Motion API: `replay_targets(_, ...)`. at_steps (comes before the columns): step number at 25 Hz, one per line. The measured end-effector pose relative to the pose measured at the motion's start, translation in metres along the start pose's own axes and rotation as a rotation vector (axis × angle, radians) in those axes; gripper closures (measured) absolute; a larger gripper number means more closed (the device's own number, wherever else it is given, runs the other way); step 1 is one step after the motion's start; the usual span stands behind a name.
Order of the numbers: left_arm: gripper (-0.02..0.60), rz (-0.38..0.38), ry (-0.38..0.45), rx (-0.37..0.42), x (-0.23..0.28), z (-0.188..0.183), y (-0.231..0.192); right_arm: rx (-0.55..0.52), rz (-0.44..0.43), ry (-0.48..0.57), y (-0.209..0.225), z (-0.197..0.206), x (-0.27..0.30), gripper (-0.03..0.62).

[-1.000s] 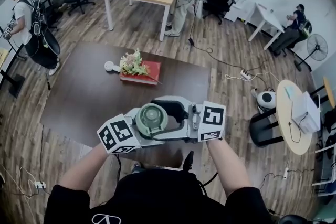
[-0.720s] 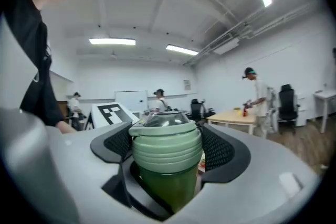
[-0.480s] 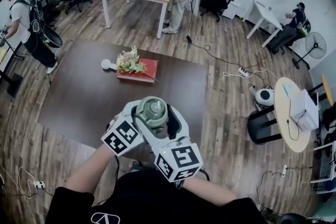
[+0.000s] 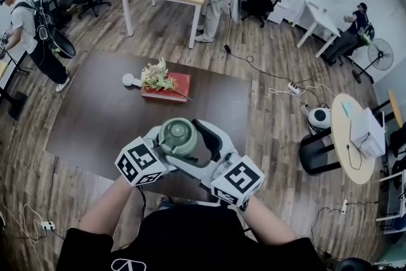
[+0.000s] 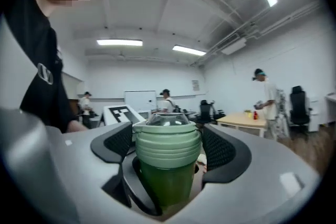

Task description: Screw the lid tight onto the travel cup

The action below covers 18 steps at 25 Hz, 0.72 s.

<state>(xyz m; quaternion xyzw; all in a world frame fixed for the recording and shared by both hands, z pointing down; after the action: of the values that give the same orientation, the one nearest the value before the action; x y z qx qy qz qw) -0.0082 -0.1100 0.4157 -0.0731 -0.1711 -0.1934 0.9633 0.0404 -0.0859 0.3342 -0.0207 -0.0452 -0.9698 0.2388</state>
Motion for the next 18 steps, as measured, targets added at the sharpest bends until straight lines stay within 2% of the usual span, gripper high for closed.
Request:
replay_targets(3,0.172,0.080,-0.021,0.007,-0.007,0.000,0.008,-0.027,-0.249,0.023,0.017,-0.006,-0.014,0.160)
replay_targets(7,0.172,0.192,-0.051,0.032,-0.007,0.000,0.025,-0.060,-0.552,-0.056,0.021,-0.002,-0.015,0.160)
replay_targets(9,0.172,0.221,-0.061,0.040,-0.007,0.001,0.031,-0.028,-0.667,-0.078,0.018,0.000,-0.011,0.161)
replay_targets(11,0.172,0.191,-0.069,0.047,-0.008,0.001,0.028,0.011,-0.714,-0.077,0.017,0.001,-0.006,0.184)
replay_targets(12,0.173,0.157,-0.070,0.045,-0.009,0.001,0.023,0.024,-0.695,-0.068,0.017,0.001,-0.003,0.199)
replay_targets(14,0.173,0.079,-0.066,0.031,-0.010,0.000,0.013,0.033,-0.576,-0.045,0.016,-0.001,0.002,0.204)
replay_targets(18,0.173,-0.045,-0.069,-0.006,-0.011,0.004,-0.003,0.055,-0.173,-0.042,0.006,0.001,0.011,0.206)
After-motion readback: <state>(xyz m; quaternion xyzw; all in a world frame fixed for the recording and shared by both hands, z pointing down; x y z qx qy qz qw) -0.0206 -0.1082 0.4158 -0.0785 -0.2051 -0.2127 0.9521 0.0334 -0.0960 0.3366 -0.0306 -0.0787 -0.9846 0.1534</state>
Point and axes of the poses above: the fingertips, and each gripper's own axes: x forward along the fingers, y to its right, z out of its underside, the point moved 5 cm from there along -x, backward along the fingers, and after that the axes turned 5 degrees about -z, right-handed, at the moved point
